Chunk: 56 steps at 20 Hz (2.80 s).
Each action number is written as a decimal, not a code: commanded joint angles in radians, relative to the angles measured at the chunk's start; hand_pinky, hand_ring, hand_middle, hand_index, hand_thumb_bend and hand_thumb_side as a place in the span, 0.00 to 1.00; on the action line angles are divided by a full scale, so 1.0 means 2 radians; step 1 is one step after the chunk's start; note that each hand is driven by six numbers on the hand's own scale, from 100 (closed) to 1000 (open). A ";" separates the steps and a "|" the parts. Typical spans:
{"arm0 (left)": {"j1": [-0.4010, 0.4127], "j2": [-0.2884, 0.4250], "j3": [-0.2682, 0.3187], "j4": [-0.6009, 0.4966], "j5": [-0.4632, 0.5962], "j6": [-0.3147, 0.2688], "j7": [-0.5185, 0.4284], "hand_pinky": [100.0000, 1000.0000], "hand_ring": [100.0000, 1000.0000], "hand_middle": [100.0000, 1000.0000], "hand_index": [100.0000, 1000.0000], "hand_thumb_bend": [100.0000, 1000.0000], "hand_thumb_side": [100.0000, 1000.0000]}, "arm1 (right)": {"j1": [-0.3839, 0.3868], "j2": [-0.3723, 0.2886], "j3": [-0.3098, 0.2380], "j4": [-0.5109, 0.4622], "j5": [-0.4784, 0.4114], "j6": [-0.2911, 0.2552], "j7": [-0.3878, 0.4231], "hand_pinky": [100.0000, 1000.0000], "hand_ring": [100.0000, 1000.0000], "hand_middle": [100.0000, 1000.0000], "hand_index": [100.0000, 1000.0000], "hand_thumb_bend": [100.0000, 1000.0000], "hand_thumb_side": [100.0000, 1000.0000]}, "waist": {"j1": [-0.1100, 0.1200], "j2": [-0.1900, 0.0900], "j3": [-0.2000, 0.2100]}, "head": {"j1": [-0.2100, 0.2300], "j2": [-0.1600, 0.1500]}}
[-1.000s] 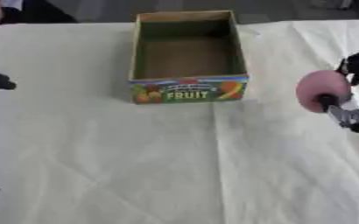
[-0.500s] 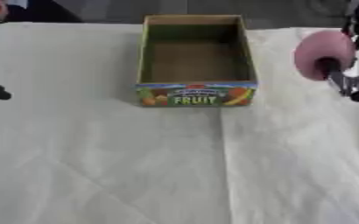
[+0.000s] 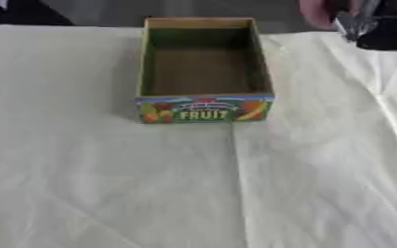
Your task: Pick up objects on the table and place them in the box.
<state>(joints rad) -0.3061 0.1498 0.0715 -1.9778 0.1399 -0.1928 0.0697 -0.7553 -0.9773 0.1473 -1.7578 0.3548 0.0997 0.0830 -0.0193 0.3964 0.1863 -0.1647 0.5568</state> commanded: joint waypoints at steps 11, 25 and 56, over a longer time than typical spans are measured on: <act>-0.020 0.010 -0.011 -0.011 0.007 -0.002 -0.015 0.47 0.46 0.53 0.72 0.00 0.82 | -0.104 0.077 0.030 0.170 0.066 -0.035 -0.048 0.47 0.60 0.47 0.56 0.00 0.42 | -0.006 0.009 0.034 | -0.035 -0.022; -0.024 0.004 -0.014 -0.011 0.009 0.002 -0.021 0.47 0.46 0.53 0.72 0.00 0.82 | -0.139 0.132 0.055 0.222 0.127 -0.053 -0.066 0.47 0.60 0.47 0.56 0.00 0.43 | -0.007 0.010 0.050 | -0.061 -0.027; -0.025 0.006 -0.016 -0.011 0.009 0.010 -0.026 0.46 0.46 0.53 0.72 0.00 0.83 | -0.174 0.169 0.080 0.251 0.341 -0.185 0.079 0.59 0.79 0.71 0.84 0.23 0.70 | -0.023 0.008 0.064 | -0.077 -0.027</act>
<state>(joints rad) -0.3521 0.1486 0.0406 -1.9778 0.1567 -0.1747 0.0186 -1.0767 -0.6200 0.3225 -1.2302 1.0455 -0.2717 0.2326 -0.0702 0.4421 0.3144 -0.3190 0.5007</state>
